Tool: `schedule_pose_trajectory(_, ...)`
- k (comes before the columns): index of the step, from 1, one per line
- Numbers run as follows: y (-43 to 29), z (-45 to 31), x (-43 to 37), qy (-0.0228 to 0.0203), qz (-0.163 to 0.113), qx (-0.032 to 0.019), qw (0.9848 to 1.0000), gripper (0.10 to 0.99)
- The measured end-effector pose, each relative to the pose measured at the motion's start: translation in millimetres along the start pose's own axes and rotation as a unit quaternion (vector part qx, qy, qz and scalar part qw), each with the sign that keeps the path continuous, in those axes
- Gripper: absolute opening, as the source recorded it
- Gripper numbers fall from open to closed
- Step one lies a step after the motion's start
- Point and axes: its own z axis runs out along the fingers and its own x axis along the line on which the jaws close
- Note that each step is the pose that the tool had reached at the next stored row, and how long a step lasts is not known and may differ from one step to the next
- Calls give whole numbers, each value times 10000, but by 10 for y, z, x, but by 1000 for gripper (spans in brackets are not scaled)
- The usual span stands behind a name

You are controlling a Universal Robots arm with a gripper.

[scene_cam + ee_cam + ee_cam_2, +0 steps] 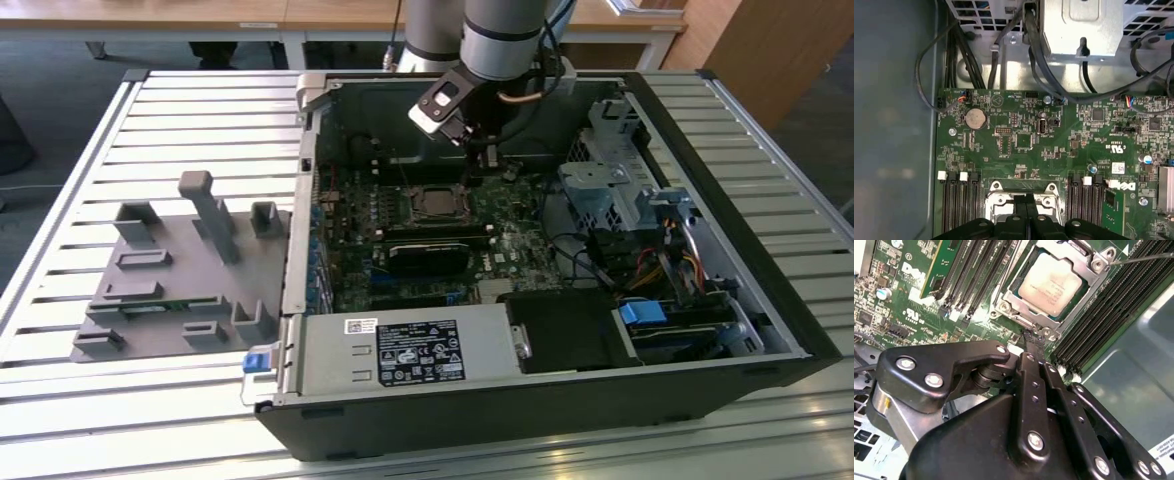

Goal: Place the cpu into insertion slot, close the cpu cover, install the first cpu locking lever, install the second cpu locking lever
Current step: 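Close the cpu cover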

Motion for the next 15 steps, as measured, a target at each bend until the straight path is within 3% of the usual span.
schedule_pose_trajectory(7, -57, 21, 0, -1, 0, 1, 10000, 106)
schedule_pose_trajectory(15, -204, 22, 3, 0, 0, 0, 10000, 106)
